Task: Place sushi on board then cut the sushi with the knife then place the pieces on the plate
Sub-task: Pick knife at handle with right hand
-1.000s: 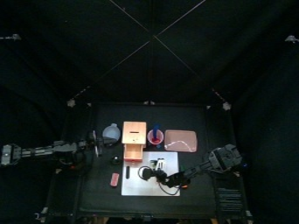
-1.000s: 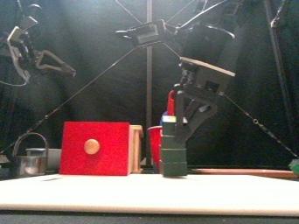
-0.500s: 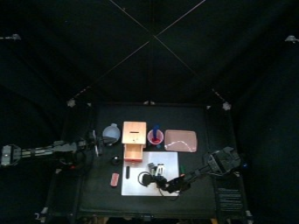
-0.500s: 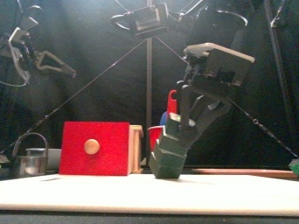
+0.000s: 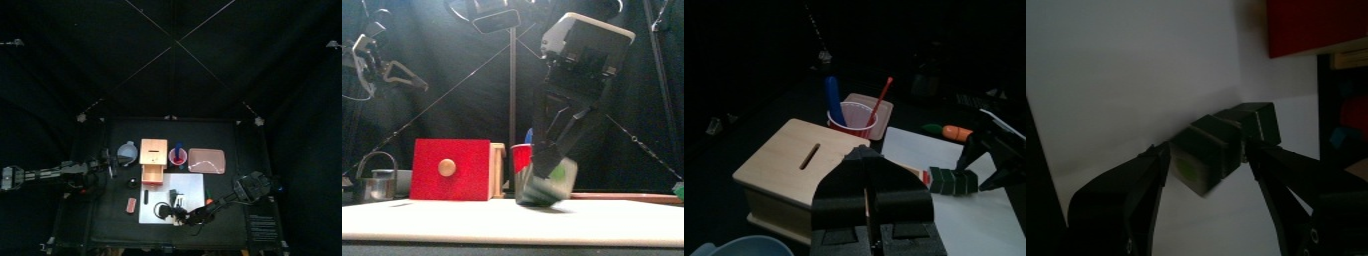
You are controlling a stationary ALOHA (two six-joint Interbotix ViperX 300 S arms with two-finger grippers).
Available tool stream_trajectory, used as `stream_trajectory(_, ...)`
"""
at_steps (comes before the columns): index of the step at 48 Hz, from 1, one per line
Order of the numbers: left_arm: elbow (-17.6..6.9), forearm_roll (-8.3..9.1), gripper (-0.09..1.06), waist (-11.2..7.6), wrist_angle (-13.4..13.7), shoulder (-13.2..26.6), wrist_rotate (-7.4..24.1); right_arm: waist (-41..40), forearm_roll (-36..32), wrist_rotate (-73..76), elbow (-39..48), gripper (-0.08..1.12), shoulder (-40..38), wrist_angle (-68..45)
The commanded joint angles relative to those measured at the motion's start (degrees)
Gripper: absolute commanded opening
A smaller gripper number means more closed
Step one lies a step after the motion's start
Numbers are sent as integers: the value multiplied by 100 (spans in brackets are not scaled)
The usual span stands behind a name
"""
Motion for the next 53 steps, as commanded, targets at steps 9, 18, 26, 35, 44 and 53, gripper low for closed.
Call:
stream_trajectory(9,-26,-62,5,18,-44,26,-9,-35,-44,70,-26,93,-352,202)
stream_trajectory(18,-53,-53,5,18,-53,26,18,-193,-18,202,492,92,-1134,237)
stream_trajectory(26,-62,-44,5,18,-53,18,18,-483,-9,220,1107,93,-2039,88)
stream_trajectory(35,-97,-44,5,0,-53,18,0,-1081,0,158,1767,92,-3006,-308)
stream_trajectory(44,-193,176,5,-378,-53,79,18,-1916,439,-70,2435,92,-3823,-1125)
stream_trajectory(53,-527,729,6,-1371,-44,624,-18,-2646,1354,-1195,2637,92,-4078,-1248)
